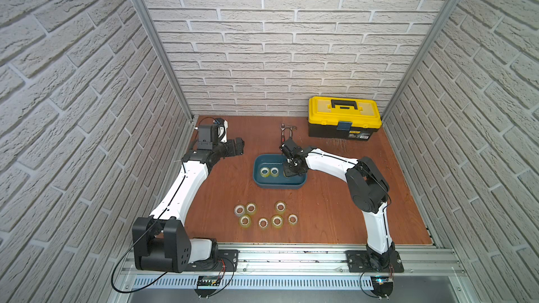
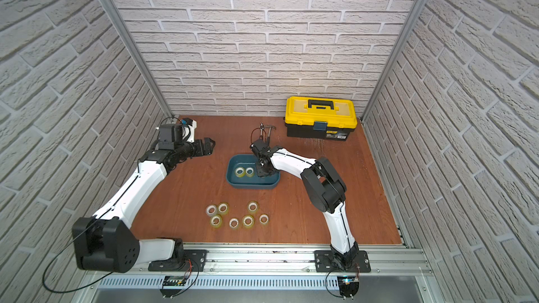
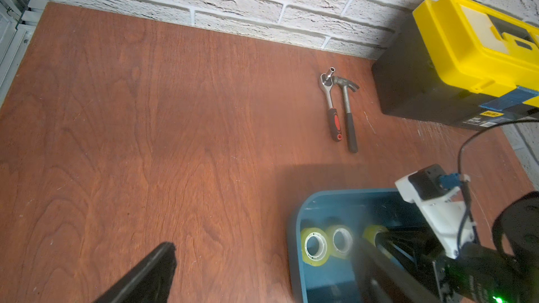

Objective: Put the transparent tape into the storage box
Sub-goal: Place the tape in the storage box.

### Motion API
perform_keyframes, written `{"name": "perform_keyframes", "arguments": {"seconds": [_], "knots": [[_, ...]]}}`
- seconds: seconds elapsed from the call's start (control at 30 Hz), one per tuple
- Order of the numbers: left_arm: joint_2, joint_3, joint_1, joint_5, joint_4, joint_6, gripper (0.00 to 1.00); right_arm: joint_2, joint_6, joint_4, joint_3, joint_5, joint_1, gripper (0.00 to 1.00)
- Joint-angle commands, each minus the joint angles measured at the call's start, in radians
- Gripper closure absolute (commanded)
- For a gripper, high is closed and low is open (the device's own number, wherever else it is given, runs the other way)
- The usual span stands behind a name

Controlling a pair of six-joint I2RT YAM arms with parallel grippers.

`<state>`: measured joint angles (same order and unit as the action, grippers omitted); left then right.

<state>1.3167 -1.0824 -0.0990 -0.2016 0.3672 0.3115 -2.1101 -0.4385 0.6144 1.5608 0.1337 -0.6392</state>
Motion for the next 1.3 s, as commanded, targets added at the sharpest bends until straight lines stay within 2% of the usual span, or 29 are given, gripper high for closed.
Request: {"name": "perform_keyframes", "arguments": {"seconds": [0.0,0.2,0.4,0.53,0.67,0.77,1.03,1.27], "knots": [[-0.012,-0.007,-0.01,0.02,-0.013,-0.019,0.02,-0.023,-0.02,-0.031,0.048,-0.023,-0.007,0.92],[-0.013,-0.008,-0.024,0.02,-0.01,-0.029,0.02,-0.029,-0.032,-0.039,0.099,-0.075,-0.015,0.7],[-0.026,0.0,-0.045,0.038,-0.006,-0.052,0.02,0.043,-0.03,-0.033,0.103,-0.1,-0.017,0.59],[-0.044,0.008,-0.08,0.073,0.011,-0.066,0.02,0.175,-0.007,-0.033,0.048,-0.106,-0.02,0.58],[-0.047,0.002,-0.087,0.015,0.065,-0.046,0.02,0.32,0.034,-0.028,-0.05,-0.111,-0.026,0.6],[-0.054,0.028,-0.089,-0.008,0.072,-0.055,0.02,0.44,0.057,-0.058,-0.163,-0.137,-0.031,0.62],[-0.074,0.035,-0.115,0.075,0.085,-0.091,0.02,0.759,0.071,-0.166,-0.512,-0.143,-0.077,0.63],[-0.062,0.039,-0.119,0.076,0.075,-0.092,0.02,0.902,0.035,-0.241,-0.762,-0.153,-0.132,0.63]]}}
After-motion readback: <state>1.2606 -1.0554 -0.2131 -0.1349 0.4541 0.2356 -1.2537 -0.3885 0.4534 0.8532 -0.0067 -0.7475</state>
